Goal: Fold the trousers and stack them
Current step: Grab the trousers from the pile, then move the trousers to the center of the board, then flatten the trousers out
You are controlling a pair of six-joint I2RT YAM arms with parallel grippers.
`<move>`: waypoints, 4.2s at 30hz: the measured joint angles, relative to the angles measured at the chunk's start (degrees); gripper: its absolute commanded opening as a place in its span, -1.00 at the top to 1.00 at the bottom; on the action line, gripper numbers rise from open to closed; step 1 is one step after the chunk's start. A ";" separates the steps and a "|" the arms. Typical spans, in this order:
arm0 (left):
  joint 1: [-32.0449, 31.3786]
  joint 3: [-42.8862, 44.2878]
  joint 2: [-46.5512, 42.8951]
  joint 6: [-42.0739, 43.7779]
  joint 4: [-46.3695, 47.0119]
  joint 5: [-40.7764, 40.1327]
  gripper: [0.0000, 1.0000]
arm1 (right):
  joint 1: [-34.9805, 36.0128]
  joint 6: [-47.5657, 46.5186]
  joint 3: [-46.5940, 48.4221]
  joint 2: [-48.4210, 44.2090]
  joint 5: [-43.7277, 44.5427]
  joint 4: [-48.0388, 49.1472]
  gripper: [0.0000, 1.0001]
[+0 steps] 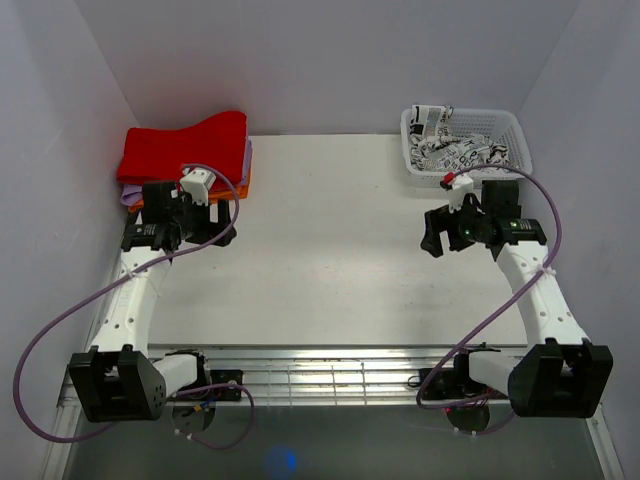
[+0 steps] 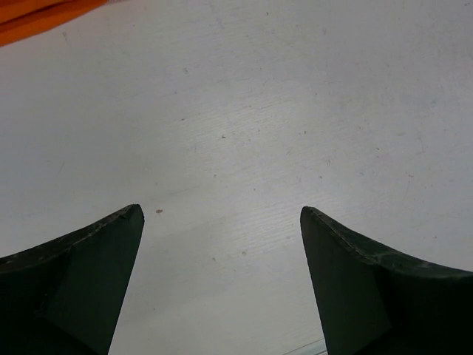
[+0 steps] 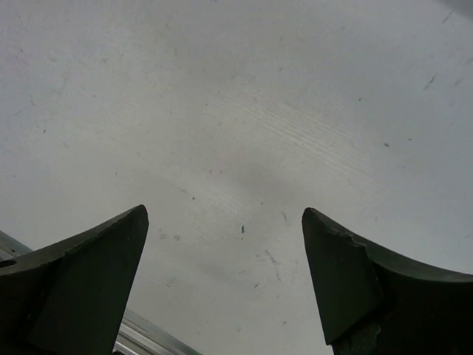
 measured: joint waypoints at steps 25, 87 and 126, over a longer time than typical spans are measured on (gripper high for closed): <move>0.04 11.02 8.02 -11.08 0.68 2.12 -0.96 | -0.50 3.19 68.89 63.65 17.62 9.27 -0.80; 0.04 11.85 5.11 -12.81 0.68 -0.39 -0.96 | -5.88 34.75 52.68 6.23 9.86 61.09 0.84; -29.73 34.86 45.38 -11.87 16.28 6.38 -0.92 | 7.04 -1.51 30.77 46.73 14.05 15.41 0.12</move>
